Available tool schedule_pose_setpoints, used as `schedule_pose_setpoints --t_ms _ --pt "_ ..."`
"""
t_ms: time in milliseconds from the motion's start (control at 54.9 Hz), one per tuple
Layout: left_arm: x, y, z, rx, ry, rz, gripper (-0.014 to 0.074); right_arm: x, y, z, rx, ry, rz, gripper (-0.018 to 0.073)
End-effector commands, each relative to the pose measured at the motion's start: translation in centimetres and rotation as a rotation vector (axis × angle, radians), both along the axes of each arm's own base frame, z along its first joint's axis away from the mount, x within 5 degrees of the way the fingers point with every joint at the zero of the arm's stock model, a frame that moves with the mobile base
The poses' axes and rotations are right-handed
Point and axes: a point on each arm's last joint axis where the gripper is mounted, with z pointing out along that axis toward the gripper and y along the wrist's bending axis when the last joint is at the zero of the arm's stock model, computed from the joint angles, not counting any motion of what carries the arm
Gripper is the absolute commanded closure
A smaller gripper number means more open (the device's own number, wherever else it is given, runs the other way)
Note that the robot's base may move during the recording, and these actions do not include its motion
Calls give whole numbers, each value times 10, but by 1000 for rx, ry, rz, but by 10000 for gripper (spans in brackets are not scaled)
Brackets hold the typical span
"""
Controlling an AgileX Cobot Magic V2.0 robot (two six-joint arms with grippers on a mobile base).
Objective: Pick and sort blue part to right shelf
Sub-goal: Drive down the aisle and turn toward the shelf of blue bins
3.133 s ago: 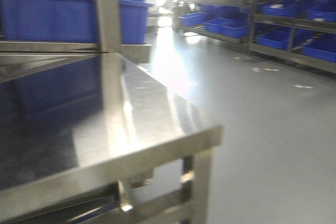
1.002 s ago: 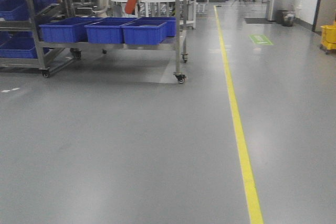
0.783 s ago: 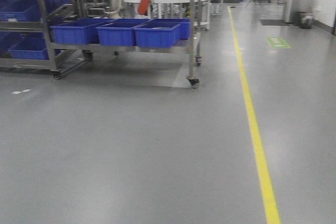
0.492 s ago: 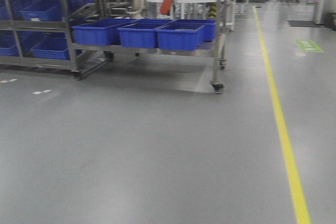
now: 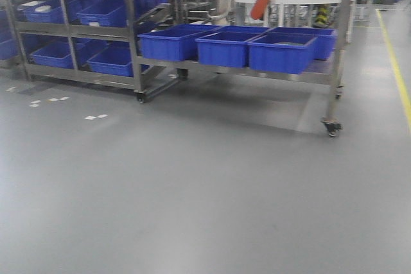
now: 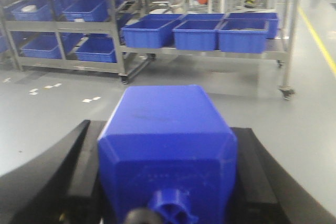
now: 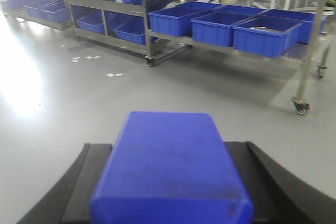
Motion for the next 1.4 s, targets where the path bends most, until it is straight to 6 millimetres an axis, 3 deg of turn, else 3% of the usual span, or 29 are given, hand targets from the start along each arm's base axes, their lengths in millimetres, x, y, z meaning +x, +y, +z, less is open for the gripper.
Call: schedule_pose_setpoints --t_ms 0,1384 --pt "-1 -1 17 -8 -102 -9 261 -6 -2 18 17 -133 -1 259" --pt "-1 -1 17 -9 -102 -9 261 -6 -2 18 17 -133 -1 259"
